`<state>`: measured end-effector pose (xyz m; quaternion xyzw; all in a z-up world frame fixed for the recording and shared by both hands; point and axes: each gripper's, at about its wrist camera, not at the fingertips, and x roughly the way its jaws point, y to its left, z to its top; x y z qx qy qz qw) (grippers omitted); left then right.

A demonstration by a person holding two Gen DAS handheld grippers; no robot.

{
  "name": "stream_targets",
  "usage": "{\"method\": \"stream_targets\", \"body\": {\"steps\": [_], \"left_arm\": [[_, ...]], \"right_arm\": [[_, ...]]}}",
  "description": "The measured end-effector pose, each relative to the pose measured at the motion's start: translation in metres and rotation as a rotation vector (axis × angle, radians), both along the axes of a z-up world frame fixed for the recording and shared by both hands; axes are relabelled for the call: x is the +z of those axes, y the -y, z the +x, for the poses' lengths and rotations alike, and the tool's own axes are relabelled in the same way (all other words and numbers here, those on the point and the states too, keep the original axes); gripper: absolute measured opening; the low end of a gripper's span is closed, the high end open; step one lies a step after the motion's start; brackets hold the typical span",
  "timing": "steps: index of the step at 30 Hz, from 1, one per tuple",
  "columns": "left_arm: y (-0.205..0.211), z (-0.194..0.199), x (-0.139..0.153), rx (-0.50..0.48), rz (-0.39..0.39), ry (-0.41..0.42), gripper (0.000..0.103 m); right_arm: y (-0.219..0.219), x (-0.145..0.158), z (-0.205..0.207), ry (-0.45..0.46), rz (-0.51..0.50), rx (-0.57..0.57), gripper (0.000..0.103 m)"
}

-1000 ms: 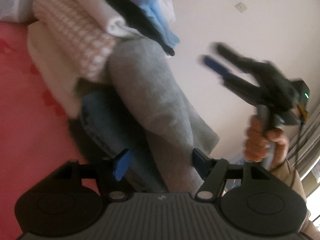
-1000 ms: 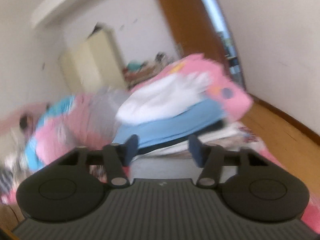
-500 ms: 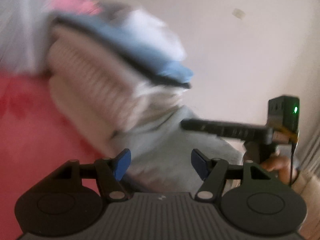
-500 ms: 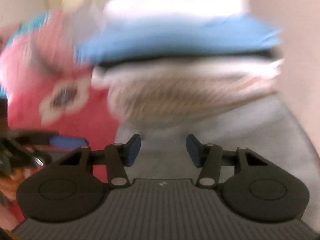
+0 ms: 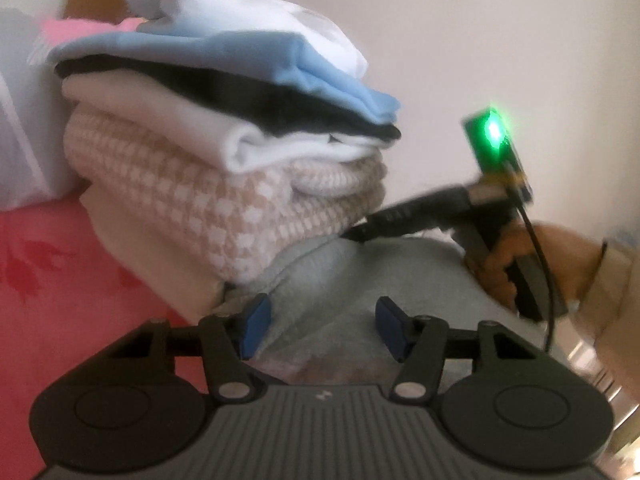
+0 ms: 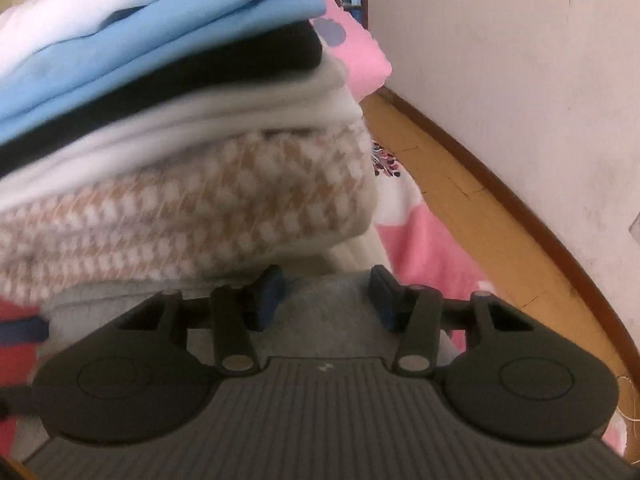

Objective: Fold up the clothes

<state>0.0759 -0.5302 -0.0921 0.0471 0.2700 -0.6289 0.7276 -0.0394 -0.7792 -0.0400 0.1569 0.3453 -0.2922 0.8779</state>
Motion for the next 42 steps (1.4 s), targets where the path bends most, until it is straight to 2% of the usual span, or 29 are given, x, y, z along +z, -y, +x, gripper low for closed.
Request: {"method": "stream_targets", "body": {"steps": [2, 4, 5, 6, 8, 12, 14, 17, 19, 20, 22, 24, 25, 27, 30, 32, 34, 37, 42], "left_arm": [[0.001, -0.002, 0.001, 0.001, 0.008, -0.010, 0.060], [0.002, 0.001, 0.003, -0.009, 0.023, -0.008, 0.060], [-0.012, -0.001, 0.026, -0.014, 0.033, -0.003, 0.060], [-0.022, -0.002, 0.038, -0.010, 0.042, 0.008, 0.061], [-0.031, -0.001, 0.041, 0.012, 0.050, 0.036, 0.064], [-0.039, -0.005, 0.051, 0.033, 0.008, 0.085, 0.064], [-0.040, -0.007, 0.051, 0.042, 0.007, 0.095, 0.065], [-0.041, -0.009, 0.052, 0.058, 0.012, 0.107, 0.066], [-0.042, -0.010, 0.052, 0.068, 0.015, 0.116, 0.064], [-0.043, -0.011, 0.052, 0.073, 0.017, 0.120, 0.063], [-0.043, -0.012, 0.052, 0.084, 0.021, 0.128, 0.063], [-0.042, -0.014, 0.053, 0.107, 0.029, 0.143, 0.063], [-0.038, -0.014, 0.054, 0.130, 0.039, 0.157, 0.063], [-0.032, -0.013, 0.055, 0.184, 0.069, 0.179, 0.064], [-0.028, -0.004, 0.045, 0.279, 0.136, 0.168, 0.067], [-0.035, 0.005, 0.040, 0.300, 0.139, 0.134, 0.067], [-0.040, 0.009, 0.038, 0.329, 0.155, 0.146, 0.064], [-0.054, 0.016, 0.041, 0.362, 0.156, 0.114, 0.063], [-0.088, 0.009, 0.061, 0.367, 0.131, 0.098, 0.066]], "right_arm": [[0.005, -0.002, 0.005, -0.009, 0.014, -0.028, 0.065], [0.011, -0.005, 0.009, -0.018, 0.028, -0.056, 0.068], [0.009, -0.001, 0.003, 0.011, 0.022, -0.060, 0.068], [0.006, 0.004, -0.006, 0.053, 0.012, -0.060, 0.069], [-0.005, 0.022, -0.038, 0.173, -0.003, -0.084, 0.069], [-0.052, 0.059, -0.109, 0.360, -0.117, -0.062, 0.067], [-0.075, 0.058, -0.140, 0.443, -0.115, 0.007, 0.065], [-0.091, 0.012, -0.165, 0.359, -0.072, -0.041, 0.062], [-0.104, -0.012, -0.177, 0.286, -0.117, -0.105, 0.060], [-0.112, -0.012, -0.183, 0.304, -0.121, -0.128, 0.058], [-0.133, 0.000, -0.192, 0.404, -0.137, -0.135, 0.057], [-0.161, 0.013, -0.190, 0.491, -0.183, -0.081, 0.057], [-0.173, 0.017, -0.183, 0.506, -0.215, -0.042, 0.057], [-0.197, 0.022, -0.165, 0.516, -0.285, 0.044, 0.057], [-0.225, -0.005, -0.130, 0.401, -0.276, 0.118, 0.056], [-0.247, -0.034, -0.126, 0.345, -0.343, 0.104, 0.057], [-0.263, -0.038, -0.132, 0.327, -0.367, 0.078, 0.058], [-0.273, -0.027, -0.159, 0.338, -0.334, 0.046, 0.049], [-0.284, 0.002, -0.164, 0.470, -0.412, 0.036, 0.048]]}}
